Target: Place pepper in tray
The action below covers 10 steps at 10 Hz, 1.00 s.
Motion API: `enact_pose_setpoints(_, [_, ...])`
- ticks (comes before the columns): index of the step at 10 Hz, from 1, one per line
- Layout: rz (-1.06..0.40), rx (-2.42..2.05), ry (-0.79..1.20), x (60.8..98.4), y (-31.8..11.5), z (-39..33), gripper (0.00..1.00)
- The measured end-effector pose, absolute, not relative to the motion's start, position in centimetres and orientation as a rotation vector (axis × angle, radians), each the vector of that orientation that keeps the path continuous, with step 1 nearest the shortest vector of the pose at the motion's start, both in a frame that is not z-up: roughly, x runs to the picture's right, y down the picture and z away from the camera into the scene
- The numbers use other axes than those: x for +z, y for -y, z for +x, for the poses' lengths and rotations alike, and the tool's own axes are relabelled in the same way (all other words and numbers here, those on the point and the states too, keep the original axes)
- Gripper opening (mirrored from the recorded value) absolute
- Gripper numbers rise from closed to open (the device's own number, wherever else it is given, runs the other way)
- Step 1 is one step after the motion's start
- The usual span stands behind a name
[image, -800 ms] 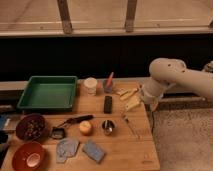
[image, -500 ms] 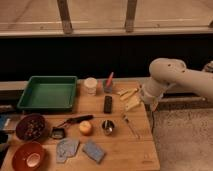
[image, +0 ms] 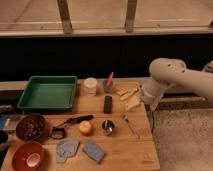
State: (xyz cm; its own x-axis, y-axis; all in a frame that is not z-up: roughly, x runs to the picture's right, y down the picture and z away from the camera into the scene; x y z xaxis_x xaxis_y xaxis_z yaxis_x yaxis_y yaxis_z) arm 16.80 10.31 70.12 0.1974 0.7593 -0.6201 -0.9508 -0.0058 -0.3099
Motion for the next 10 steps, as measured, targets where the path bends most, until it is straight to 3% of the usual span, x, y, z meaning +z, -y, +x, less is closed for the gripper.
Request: enact_pose_setpoints(10, [-0.778, 1.377, -0.301, 70.39, -9.76, 16.78, 0.8])
